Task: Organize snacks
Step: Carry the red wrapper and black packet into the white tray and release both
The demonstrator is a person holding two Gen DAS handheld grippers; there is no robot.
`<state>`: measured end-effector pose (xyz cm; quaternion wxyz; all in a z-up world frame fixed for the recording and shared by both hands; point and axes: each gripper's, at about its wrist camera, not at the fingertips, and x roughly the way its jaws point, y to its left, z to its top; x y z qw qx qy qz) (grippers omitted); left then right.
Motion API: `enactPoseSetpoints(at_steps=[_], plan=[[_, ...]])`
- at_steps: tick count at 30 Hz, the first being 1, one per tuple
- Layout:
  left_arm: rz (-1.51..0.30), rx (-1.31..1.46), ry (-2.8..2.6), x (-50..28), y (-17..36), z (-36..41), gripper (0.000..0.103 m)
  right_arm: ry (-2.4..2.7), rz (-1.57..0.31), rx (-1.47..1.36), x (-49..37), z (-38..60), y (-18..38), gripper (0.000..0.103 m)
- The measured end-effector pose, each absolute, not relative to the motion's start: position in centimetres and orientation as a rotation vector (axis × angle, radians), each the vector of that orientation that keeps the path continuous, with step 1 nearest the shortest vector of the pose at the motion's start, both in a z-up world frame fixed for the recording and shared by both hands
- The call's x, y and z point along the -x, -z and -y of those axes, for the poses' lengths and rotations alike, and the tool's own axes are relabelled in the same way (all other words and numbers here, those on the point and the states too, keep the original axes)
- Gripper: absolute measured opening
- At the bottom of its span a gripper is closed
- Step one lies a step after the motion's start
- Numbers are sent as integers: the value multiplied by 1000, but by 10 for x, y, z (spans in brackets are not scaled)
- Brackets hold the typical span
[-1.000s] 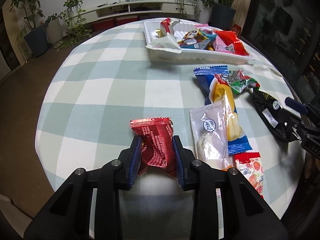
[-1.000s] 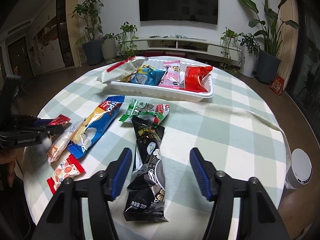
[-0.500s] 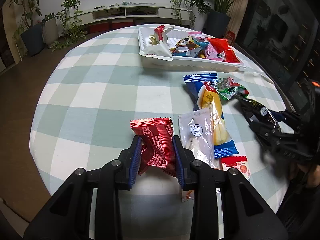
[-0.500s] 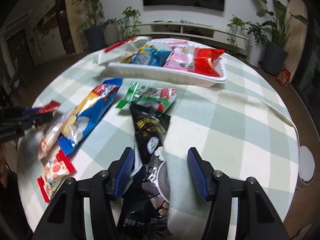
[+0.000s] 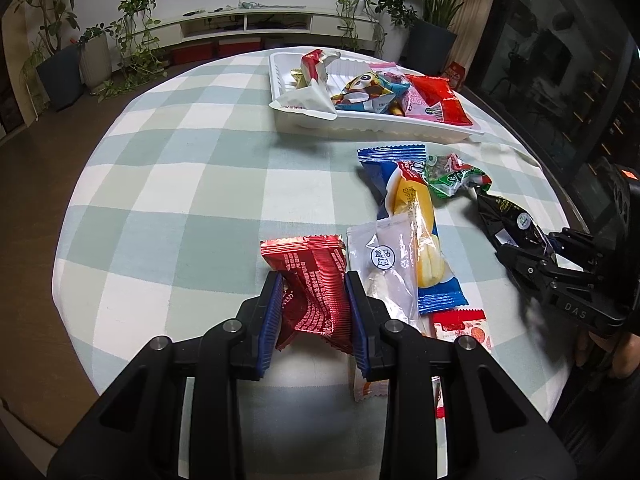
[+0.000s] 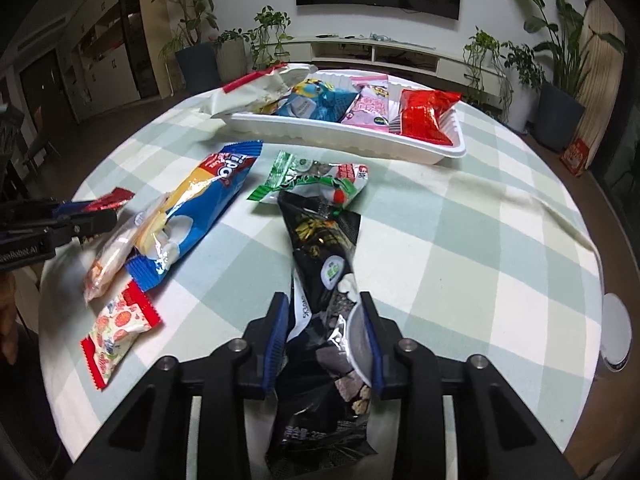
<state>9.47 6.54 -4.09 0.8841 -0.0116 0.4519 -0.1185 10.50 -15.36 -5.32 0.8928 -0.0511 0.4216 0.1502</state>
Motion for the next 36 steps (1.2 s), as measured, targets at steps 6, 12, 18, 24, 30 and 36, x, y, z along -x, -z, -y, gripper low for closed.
enactPoseSetpoints(at_steps=[6, 12, 18, 24, 30, 36], plan=[[-941, 23, 248, -96, 41, -65, 29, -328, -867, 92, -99, 155, 49, 24], [-936, 26, 252, -94, 39, -64, 29, -360, -870, 45, -92, 158, 45, 21], [-932, 41, 264, -92, 38, -64, 29, -423, -887, -111, -85, 172, 43, 20], [-929, 49, 279, -91, 36, -64, 29, -546, -932, -399, -86, 195, 51, 20], [-912, 77, 297, -89, 31, -65, 29, -553, -873, -371, -80, 191, 33, 20], [-856, 134, 355, -89, 2, -63, 29, -526, -824, -375, -92, 201, 13, 20]])
